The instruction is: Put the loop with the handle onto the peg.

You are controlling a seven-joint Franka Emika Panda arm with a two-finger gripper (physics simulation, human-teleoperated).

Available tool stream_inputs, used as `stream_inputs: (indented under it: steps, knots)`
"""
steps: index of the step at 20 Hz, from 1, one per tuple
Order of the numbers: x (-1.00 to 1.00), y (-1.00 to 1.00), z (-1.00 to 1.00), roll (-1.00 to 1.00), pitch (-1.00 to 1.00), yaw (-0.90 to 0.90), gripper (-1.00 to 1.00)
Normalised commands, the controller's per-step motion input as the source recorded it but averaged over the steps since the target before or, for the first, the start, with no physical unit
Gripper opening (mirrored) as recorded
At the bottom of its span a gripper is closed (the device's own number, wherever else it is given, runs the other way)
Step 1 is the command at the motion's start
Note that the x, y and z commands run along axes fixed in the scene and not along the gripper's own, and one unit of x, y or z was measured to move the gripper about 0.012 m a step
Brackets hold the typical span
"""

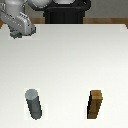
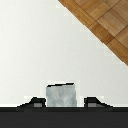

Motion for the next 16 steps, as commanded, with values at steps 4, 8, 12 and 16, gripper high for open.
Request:
stream_inputs:
  steps: [4, 8, 12, 16]
  knots:
    - [0.00, 0.00, 0.00, 0.00, 0.00, -0.98, -1.00]
    - [0.00, 0.00, 0.00, 0.00, 0.00, -0.91, -1.00]
    - [0.00, 0.00, 0.25, 0.00, 0.00, -0.29, -1.00]
    - [0.00, 0.00, 1.00, 0.00, 0.00, 0.00, -1.00]
